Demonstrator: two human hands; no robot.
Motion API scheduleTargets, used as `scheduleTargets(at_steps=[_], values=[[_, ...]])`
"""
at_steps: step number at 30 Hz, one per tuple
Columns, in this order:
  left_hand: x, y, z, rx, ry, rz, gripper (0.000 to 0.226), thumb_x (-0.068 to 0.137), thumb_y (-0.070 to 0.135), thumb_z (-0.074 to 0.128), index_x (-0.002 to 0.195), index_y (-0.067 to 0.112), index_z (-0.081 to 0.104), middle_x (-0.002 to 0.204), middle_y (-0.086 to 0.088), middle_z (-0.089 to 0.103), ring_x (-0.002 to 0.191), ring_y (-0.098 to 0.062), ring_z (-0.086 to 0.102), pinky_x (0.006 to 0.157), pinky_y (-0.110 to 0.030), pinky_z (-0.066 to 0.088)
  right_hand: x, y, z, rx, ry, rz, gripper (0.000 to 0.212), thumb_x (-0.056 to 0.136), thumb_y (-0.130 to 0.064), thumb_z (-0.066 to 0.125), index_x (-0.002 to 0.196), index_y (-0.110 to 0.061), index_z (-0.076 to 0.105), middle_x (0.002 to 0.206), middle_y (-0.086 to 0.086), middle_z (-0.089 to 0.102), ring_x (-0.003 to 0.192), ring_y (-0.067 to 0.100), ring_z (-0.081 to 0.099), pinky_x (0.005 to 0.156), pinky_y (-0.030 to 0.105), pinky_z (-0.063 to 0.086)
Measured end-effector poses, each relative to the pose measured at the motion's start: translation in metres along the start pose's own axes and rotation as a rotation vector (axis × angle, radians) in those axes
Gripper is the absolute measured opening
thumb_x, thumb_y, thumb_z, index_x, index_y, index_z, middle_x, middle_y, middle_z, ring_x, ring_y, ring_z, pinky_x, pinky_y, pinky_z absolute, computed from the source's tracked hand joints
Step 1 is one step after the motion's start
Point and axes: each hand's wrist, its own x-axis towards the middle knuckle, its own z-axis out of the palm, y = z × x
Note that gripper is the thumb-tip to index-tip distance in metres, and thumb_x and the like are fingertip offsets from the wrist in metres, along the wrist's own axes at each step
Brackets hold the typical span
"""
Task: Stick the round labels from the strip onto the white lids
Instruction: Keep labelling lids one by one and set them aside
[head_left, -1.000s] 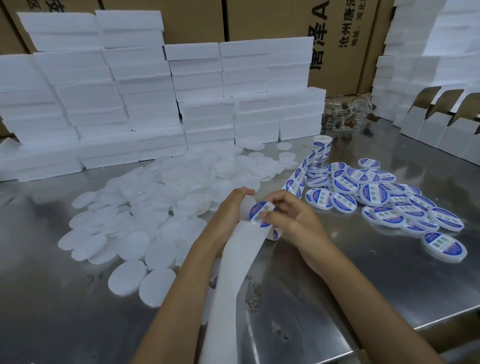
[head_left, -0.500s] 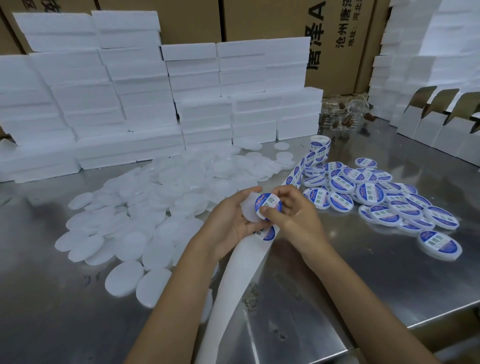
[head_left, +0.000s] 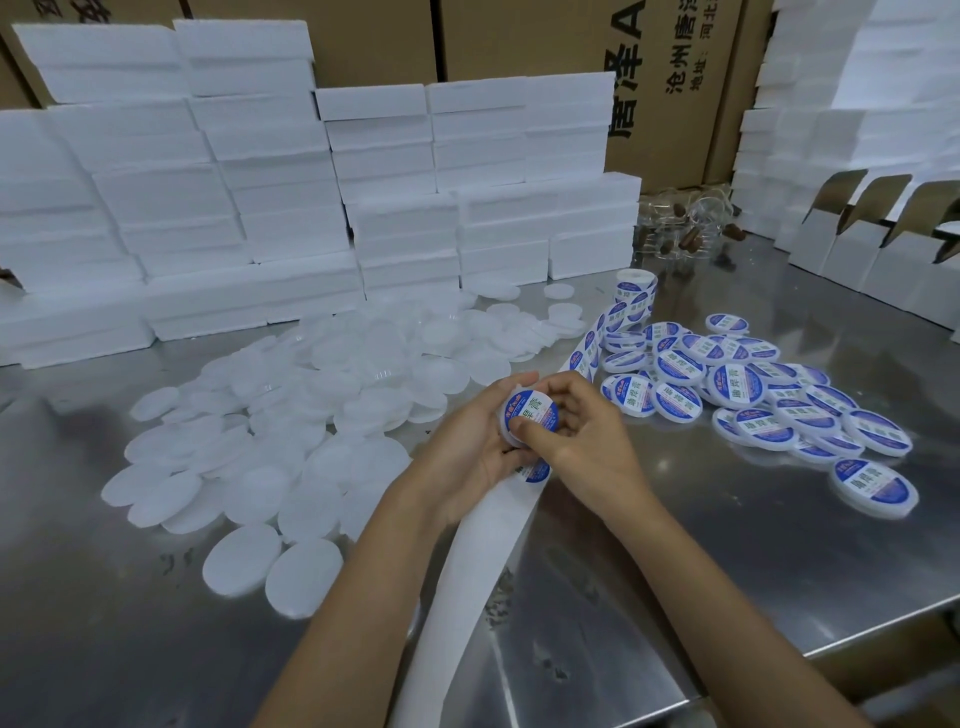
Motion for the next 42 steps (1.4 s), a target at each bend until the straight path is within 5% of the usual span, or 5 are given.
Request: scheduleTargets(at_steps=[8,15,28,38,42], values=[[0.000,-0.002,0.004,0.043,0.018,0.037,0.036,0.108,0.027,0.042,0.136,0.010,0.056,0.125,-0.013,0.071,0.100,-0.022,0.072,0.095,-0.037,0.056,0.000,0.006,-0.001,-0.081,0.023,0.029,0.025,0.082,-0.010,0.078,0.095,-0.025,0.062,0.090,-0.008,0.069,0.076,0.029,0.065,0.069,0.041,0.058],[-0.003,0.001,0.005,0.013,0.012,0.051,0.034,0.108,0.024,0.041,0.133,0.008,0.059,0.128,-0.022,0.066,0.105,-0.028,0.070,0.090,-0.033,0.059,0.005,0.010,-0.003,-0.022,0.101,0.087,0.055,0.075,-0.015,0.085,0.114,-0.030,0.049,0.095,-0.001,0.057,0.056,0.009,0.060,0.057,0.026,0.053],[-0.003,0.005,-0.002,-0.219,-0.100,0.003,0.036,0.104,0.016,0.047,0.133,-0.003,0.055,0.128,-0.027,0.065,0.120,-0.043,0.063,0.098,-0.046,0.056,-0.002,0.012,-0.008,-0.577,0.094,-0.165,0.046,0.073,-0.080,0.056,0.071,-0.035,0.046,0.075,-0.009,0.047,0.073,0.006,0.049,0.058,0.018,0.037],[-0.004,0.003,0.000,-0.269,-0.186,-0.015,0.037,0.087,0.020,0.061,0.117,-0.002,0.062,0.121,-0.023,0.069,0.112,-0.031,0.070,0.090,-0.040,0.060,0.000,0.016,-0.010,-0.575,0.144,-0.177,0.039,0.105,-0.038,0.039,0.071,-0.020,0.049,0.068,-0.005,0.050,0.064,0.013,0.050,0.060,0.041,0.044],[-0.001,-0.001,0.001,-0.275,-0.158,-0.022,0.033,0.100,0.025,0.051,0.119,0.000,0.062,0.120,-0.021,0.071,0.110,-0.029,0.070,0.093,-0.039,0.059,-0.003,0.016,-0.010,-0.693,0.126,-0.134,0.047,0.099,-0.061,0.029,0.074,-0.027,0.048,0.073,-0.008,0.054,0.069,0.011,0.052,0.059,0.037,0.042]])
